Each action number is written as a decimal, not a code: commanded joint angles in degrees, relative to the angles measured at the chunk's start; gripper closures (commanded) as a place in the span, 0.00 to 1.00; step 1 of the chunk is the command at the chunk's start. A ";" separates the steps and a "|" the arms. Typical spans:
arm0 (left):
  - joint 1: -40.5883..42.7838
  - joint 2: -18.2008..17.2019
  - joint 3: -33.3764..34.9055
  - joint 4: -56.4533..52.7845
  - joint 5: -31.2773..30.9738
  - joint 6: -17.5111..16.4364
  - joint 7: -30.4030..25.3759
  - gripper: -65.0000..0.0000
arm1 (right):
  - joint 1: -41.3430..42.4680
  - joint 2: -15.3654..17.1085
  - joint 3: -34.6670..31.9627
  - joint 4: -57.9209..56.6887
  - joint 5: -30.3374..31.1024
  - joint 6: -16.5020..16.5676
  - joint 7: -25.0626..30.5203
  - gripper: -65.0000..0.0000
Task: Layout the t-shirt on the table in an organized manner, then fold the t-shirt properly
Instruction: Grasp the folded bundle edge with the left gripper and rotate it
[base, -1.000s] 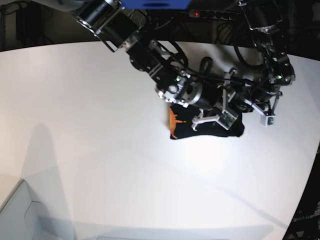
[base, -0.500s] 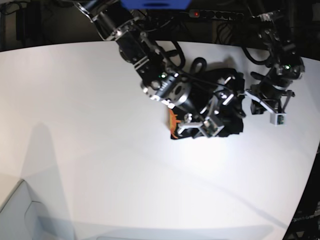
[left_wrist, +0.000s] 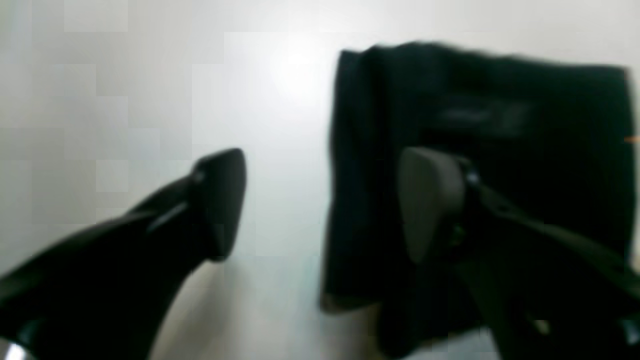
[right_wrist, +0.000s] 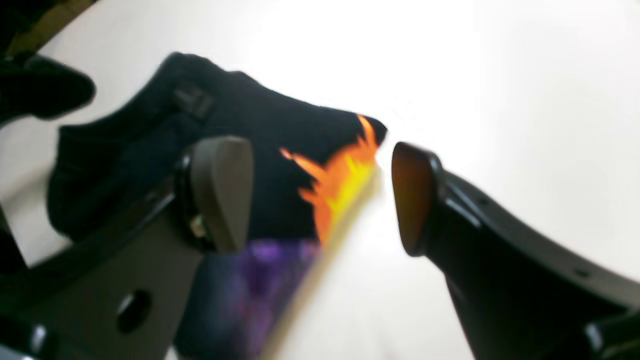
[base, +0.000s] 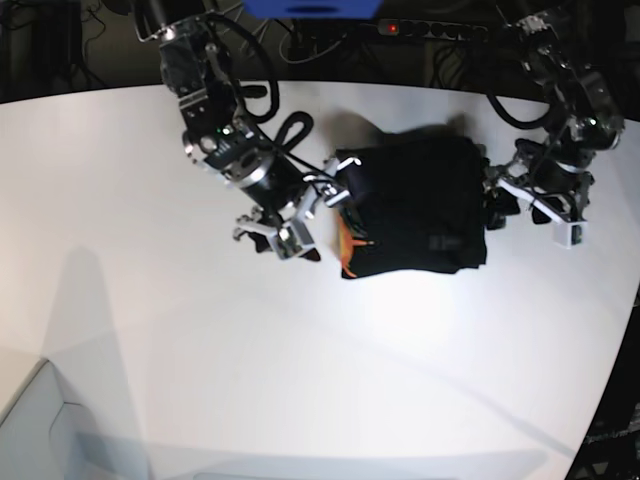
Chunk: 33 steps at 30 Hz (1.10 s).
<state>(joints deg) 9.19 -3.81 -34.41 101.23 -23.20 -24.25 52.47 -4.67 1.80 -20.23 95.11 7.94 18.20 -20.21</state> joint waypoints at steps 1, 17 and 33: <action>-0.53 -0.54 -0.18 0.09 -1.90 -0.23 -0.91 0.21 | -0.12 0.17 0.93 1.72 0.80 0.49 1.61 0.32; -3.43 -0.19 5.53 -15.03 -8.14 -0.15 -1.52 0.05 | -5.49 1.58 4.80 3.13 0.80 0.49 1.61 0.32; -8.71 -0.10 5.71 -25.58 -8.05 -0.15 -1.61 0.43 | -6.10 2.90 4.98 3.22 0.80 0.49 1.61 0.32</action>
<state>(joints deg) 0.51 -3.92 -28.91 75.59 -32.49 -25.17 48.77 -11.31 4.73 -15.40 97.08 8.14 18.20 -20.27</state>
